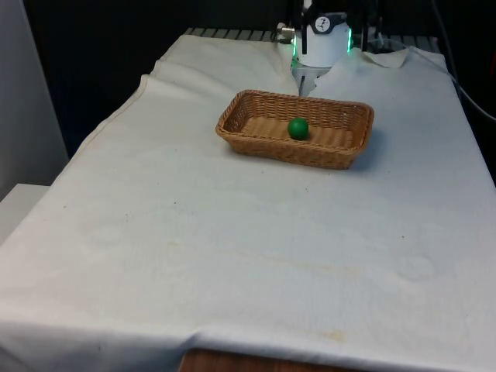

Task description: Pick up the ball and place it into the basket.

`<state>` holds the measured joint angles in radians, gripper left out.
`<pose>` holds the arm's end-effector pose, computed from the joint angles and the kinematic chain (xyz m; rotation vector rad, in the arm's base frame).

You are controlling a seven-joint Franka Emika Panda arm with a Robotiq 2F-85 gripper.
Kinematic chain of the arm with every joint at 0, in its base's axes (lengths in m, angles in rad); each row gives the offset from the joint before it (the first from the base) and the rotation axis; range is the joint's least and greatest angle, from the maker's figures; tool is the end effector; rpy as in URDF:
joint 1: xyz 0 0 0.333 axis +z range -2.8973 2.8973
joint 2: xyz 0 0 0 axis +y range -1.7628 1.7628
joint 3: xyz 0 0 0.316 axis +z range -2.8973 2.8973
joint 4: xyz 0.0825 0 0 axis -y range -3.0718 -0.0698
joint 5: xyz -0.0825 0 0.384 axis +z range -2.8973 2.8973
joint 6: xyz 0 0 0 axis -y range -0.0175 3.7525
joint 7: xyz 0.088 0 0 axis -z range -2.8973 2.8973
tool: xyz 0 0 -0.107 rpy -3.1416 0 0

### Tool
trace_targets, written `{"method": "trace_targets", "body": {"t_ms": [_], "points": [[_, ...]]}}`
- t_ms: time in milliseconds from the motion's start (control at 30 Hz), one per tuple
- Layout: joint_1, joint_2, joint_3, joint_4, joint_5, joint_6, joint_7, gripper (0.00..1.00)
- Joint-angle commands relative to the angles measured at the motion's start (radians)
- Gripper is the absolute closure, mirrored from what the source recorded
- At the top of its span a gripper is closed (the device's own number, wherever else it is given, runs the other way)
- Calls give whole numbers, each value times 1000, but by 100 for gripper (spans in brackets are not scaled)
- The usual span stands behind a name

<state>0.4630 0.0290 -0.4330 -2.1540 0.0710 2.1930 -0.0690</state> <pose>0.5419 0.0196 0.3887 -3.0947 -0.0901 -0.0214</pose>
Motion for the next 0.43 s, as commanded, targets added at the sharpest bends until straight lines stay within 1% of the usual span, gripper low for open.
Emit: {"method": "trace_targets", "body": {"t_ms": [0,33,67,100,333,400], "points": [[0,6,0,13,-12,-19,15,0],[0,8,0,18,-12,-26,17,0],[0,2,0,12,-1,-16,6,0],[0,9,0,23,-13,-32,20,0],[0,22,-1,59,-8,-69,34,0],[0,18,0,55,-2,-60,26,0]]}}
